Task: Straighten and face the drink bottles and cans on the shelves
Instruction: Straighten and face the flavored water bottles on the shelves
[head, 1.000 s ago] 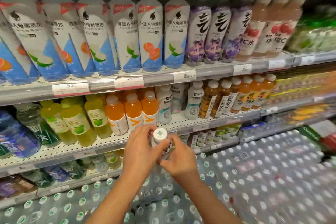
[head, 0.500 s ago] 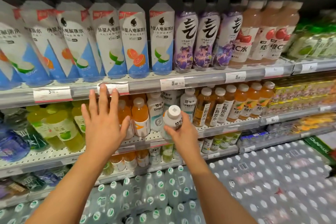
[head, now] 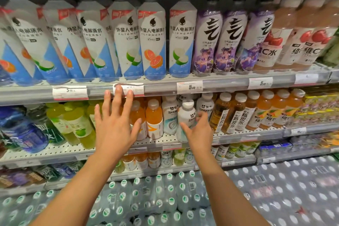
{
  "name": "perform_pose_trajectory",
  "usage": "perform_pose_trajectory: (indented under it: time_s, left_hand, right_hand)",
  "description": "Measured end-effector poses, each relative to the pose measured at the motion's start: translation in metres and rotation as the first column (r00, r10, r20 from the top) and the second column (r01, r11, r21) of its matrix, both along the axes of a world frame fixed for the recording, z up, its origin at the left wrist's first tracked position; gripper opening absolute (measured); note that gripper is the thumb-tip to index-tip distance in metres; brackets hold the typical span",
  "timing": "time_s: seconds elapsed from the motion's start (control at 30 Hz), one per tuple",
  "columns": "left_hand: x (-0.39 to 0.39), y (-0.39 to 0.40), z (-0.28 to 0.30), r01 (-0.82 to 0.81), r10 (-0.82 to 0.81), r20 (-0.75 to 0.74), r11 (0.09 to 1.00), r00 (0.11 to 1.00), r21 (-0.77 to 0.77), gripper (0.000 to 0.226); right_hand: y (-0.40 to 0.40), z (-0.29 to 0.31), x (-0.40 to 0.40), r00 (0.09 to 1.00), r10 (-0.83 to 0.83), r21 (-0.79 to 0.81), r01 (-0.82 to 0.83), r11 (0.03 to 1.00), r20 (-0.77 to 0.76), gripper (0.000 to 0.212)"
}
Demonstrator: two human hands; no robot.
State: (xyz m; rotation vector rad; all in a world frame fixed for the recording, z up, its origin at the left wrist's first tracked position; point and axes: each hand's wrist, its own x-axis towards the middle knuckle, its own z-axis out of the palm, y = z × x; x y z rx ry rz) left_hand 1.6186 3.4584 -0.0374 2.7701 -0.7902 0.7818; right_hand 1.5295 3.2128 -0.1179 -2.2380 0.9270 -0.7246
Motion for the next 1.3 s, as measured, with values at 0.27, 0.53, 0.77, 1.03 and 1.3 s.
perform_pose_trajectory:
  time_s: [0.27, 0.53, 0.77, 1.03, 1.3]
  left_hand:
    - [0.001, 0.001, 0.000, 0.009, -0.010, 0.012, 1.000, 1.000, 0.013, 0.085]
    - [0.004, 0.001, -0.004, 0.013, -0.013, 0.031, 1.000, 0.999, 0.012, 0.084]
    - [0.010, -0.002, -0.012, 0.009, -0.009, 0.073, 1.000, 0.997, 0.001, 0.085]
    - [0.014, -0.003, -0.016, 0.005, -0.004, 0.112, 1.000, 0.994, -0.005, 0.086]
    - [0.018, 0.002, -0.014, -0.002, -0.008, 0.171, 0.998, 0.985, 0.059, 0.084]
  right_hand:
    - [0.002, -0.029, -0.001, 0.979, -0.049, -0.081, 0.033, 0.996, -0.197, 0.050]
    - [-0.017, -0.025, 0.017, 0.982, -0.038, -0.087, 0.022, 0.996, -0.187, 0.047]
    - [-0.012, -0.055, -0.002, 0.997, 0.053, -0.090, -0.058, 0.994, -0.063, 0.023]
    - [0.006, -0.159, -0.052, 0.878, 0.381, 0.311, -0.290, 0.905, -0.291, 0.051]
    - [-0.011, -0.177, 0.016, 0.910, 0.334, 0.520, -0.167, 0.838, -0.246, 0.033]
